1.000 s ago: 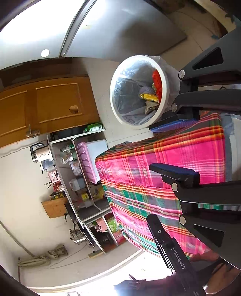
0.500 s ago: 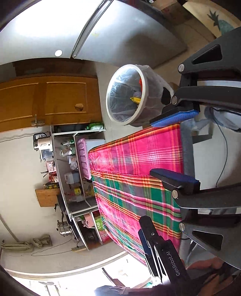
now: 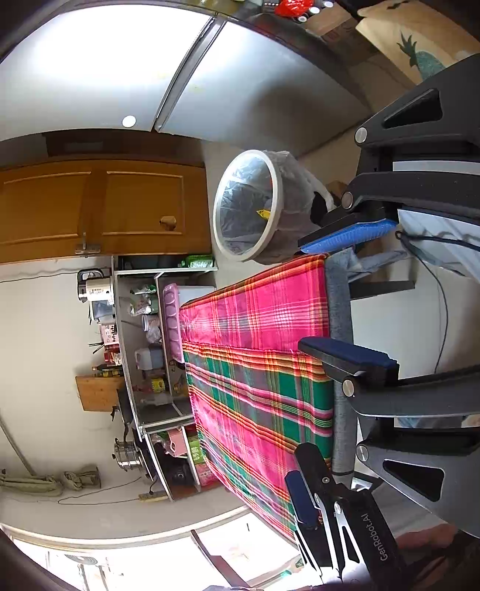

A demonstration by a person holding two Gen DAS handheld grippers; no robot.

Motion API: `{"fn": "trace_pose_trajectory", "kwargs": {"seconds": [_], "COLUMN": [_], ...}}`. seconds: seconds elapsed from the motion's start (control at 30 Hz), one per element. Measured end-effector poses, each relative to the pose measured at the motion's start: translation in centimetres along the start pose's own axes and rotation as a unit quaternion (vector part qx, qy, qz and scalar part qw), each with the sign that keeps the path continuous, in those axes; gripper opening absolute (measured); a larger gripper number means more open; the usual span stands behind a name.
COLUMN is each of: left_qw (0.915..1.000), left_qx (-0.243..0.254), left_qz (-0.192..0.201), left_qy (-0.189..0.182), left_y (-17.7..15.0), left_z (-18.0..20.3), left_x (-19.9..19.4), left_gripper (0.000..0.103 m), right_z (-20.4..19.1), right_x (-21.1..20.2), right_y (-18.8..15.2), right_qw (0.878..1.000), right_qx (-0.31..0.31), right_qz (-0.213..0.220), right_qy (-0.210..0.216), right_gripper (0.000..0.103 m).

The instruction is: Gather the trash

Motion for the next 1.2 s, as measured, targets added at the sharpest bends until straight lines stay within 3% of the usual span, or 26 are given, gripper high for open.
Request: {"fn": "trace_pose_trajectory", "kwargs": {"seconds": [1.2], "left_qw": [0.9996], "left_qx": [-0.028], "left_qz": [-0.006], "left_qy": [-0.005], "left_y": [-1.1], "left_z": [-0.6], "left_x": [-0.1], "left_gripper": [0.055], "right_z": [-0.3], "right_x": [-0.7], "right_y": [-0.2], "right_qw": [1.000], "right_qx": [0.002], "right_qz": [-0.002], "right_qy": [-0.005], "right_gripper": [0.048]}}
Point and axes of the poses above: each gripper's, at about its wrist camera, not at the fingertips, and x roughly the way its jaws point, z to its right, y to its top, the point moved 6 cm from there along x, roughly the way its jaws point, and after that the axes turned 13 degrees about -z, right-handed, at the moved point
